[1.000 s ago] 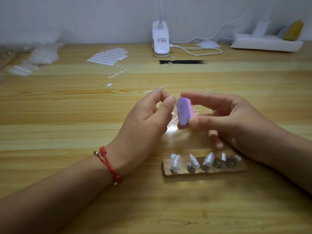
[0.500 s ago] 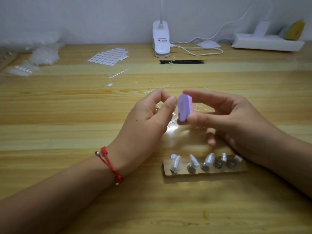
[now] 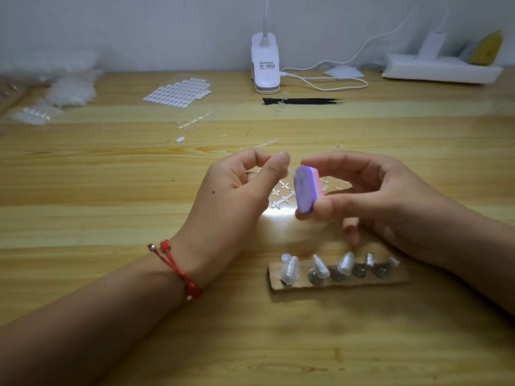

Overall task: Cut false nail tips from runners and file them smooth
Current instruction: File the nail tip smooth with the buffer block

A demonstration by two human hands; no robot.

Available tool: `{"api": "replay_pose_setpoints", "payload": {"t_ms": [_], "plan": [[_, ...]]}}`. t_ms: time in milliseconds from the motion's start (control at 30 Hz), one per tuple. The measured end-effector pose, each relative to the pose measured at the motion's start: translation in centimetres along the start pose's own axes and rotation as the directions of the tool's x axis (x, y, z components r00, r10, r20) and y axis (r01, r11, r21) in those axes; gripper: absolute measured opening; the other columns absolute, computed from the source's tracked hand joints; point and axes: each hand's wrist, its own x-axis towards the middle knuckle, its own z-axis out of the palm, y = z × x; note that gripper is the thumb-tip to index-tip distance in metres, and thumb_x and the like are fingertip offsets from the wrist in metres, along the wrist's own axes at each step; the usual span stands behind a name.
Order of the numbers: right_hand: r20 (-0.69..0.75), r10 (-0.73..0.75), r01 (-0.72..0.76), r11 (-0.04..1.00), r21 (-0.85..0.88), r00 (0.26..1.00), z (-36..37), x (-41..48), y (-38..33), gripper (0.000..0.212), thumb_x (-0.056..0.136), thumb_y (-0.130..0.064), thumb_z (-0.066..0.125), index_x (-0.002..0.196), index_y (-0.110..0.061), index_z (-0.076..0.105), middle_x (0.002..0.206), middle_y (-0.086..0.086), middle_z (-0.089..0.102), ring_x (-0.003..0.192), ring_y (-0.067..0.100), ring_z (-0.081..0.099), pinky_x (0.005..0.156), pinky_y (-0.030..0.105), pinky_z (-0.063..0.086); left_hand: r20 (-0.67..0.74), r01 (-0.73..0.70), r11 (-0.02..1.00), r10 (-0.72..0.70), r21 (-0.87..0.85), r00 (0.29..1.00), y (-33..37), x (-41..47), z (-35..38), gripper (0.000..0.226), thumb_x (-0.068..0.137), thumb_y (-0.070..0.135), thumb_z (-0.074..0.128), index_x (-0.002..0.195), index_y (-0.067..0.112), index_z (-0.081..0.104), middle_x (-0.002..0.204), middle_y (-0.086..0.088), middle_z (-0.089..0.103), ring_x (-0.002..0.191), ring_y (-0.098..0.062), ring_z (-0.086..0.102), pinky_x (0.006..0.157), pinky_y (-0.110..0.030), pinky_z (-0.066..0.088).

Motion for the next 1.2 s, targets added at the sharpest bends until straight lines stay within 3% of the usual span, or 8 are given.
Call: {"api": "replay_pose_setpoints", "payload": {"t_ms": [333,433,567,700,800,933,1067,1200], "plan": [[-0.179,-0.027,0.047,0.993,0.109,0.983,0.36,-0.06,0.33,0.044,0.047,-0.014,0.083,0.087,-0.02,0.066,0.099,0.002,0.07,0.084,0.032,0.073,0.047,0.021,0.052,-0.014,0.026,0.999,-0.026,-0.029,1.0,0.12,-0.03,0.05,0.025,0.076,0.035,0.068,0.067,0.012,0.062,0.048,0.003,0.025,0.041,-0.008,0.019,0.038,-0.015,0.022],[-0.133,-0.039,0.048,0.996,0.068,0.99,0.5,-0.04,0.31,0.042,0.051,-0.011,0.084,0.088,-0.02,0.066,0.103,0.003,0.07,0.081,0.029,0.074,0.047,0.021,0.052,0.004,0.026,1.0,-0.026,-0.014,1.0,0.18,-0.04,0.04,0.024,0.08,0.032,0.067,0.067,0.013,0.061,0.048,0.004,0.024,0.041,-0.007,0.019,0.038,-0.015,0.021],[-0.239,-0.038,0.073,0.987,0.14,0.97,0.16,0.14,0.25,0.05,0.046,-0.016,0.082,0.092,-0.017,0.063,0.089,-0.004,0.073,0.074,0.019,0.073,0.046,0.018,0.05,0.043,0.033,0.999,-0.032,-0.007,0.999,0.22,-0.1,0.09,0.023,0.084,0.027,0.064,0.068,0.011,0.06,0.043,0.011,0.023,0.038,-0.006,0.018,0.036,-0.012,0.021],[-0.149,-0.034,0.044,0.997,0.066,0.988,0.37,0.08,0.14,0.043,0.05,-0.014,0.083,0.089,-0.021,0.066,0.102,0.001,0.072,0.081,0.025,0.074,0.043,0.019,0.05,0.024,0.024,1.0,-0.024,-0.011,0.999,0.16,-0.14,0.13,0.024,0.086,0.026,0.062,0.067,0.012,0.059,0.043,0.009,0.024,0.037,-0.006,0.018,0.036,-0.011,0.023],[-0.235,-0.033,0.062,0.991,0.115,0.971,0.11,0.19,0.25,0.05,0.047,-0.015,0.081,0.093,-0.018,0.061,0.089,-0.003,0.073,0.075,0.019,0.073,0.043,0.018,0.049,0.042,0.026,1.0,-0.026,-0.013,0.999,0.21,-0.21,0.22,0.023,0.085,0.027,0.062,0.067,0.014,0.059,0.042,0.011,0.024,0.037,-0.005,0.018,0.036,-0.011,0.022],[-0.137,-0.031,0.039,0.998,0.057,0.99,0.47,0.16,0.22,0.043,0.05,-0.012,0.083,0.088,-0.02,0.064,0.099,0.002,0.071,0.08,0.028,0.074,0.043,0.02,0.05,-0.006,0.024,1.0,-0.024,-0.014,1.0,0.09,-0.08,0.06,0.024,0.086,0.028,0.062,0.066,0.015,0.06,0.044,0.009,0.024,0.038,-0.006,0.018,0.037,-0.013,0.021],[-0.231,-0.04,0.072,0.988,0.133,0.972,0.15,0.23,0.25,0.05,0.048,-0.015,0.082,0.092,-0.017,0.059,0.087,-0.004,0.072,0.079,0.021,0.073,0.043,0.018,0.049,0.04,0.018,1.0,-0.018,-0.002,0.999,0.11,-0.24,0.25,0.023,0.087,0.026,0.061,0.068,0.013,0.059,0.04,0.013,0.025,0.037,-0.005,0.017,0.035,-0.013,0.018],[-0.153,-0.045,0.057,0.995,0.078,0.987,0.46,0.2,0.29,0.045,0.049,-0.01,0.089,0.085,-0.023,0.064,0.097,0.002,0.071,0.084,0.03,0.073,0.043,0.02,0.05,0.008,0.006,1.0,-0.007,0.009,1.0,0.04,-0.14,0.04,0.024,0.087,0.027,0.062,0.069,0.012,0.058,0.042,0.011,0.025,0.037,-0.006,0.017,0.036,-0.015,0.018]]}}
